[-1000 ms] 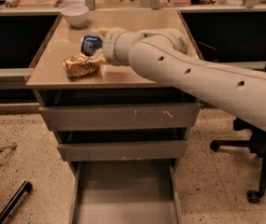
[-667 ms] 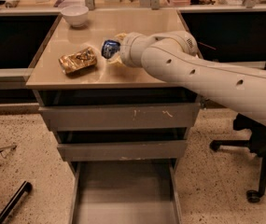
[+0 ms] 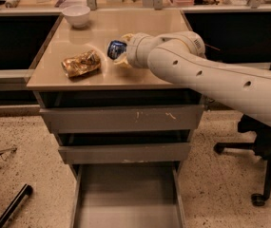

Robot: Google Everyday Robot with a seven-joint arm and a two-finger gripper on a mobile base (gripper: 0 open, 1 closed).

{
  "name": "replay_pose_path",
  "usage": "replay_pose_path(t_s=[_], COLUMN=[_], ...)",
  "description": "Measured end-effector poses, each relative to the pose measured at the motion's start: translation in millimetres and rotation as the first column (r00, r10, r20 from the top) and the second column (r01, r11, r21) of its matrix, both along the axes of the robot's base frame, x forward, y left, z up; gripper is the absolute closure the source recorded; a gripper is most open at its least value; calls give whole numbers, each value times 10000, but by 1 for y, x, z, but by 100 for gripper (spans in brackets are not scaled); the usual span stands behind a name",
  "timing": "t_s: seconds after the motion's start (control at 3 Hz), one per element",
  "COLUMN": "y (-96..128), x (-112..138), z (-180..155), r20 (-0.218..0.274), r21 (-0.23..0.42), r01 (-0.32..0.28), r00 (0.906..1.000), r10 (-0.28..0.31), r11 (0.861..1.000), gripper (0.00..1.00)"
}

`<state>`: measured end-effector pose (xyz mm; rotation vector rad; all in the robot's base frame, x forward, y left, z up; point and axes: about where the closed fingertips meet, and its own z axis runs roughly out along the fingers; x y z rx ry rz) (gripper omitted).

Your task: Pick pepsi can from bottom drawer and place on counter

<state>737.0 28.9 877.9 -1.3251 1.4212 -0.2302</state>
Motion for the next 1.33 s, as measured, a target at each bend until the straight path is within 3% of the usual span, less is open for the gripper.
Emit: replay_pose_path(t_s=[0.33,0.67,1.0,1.33], y=[-17,-45,-58,-58], x=[8,20,27,30], z=[-1,-11,-31,-41], r20=[-207,-796,-1437,-1756], r21=[-40,-171,-329,-376], r01=[463,1321,1816,1907], r00=[9987,9879,9723,9651], r10=[-463,-1331,-1845,-1943], r11=[9989,9911,9828,9809], gripper=[100,100,100,100])
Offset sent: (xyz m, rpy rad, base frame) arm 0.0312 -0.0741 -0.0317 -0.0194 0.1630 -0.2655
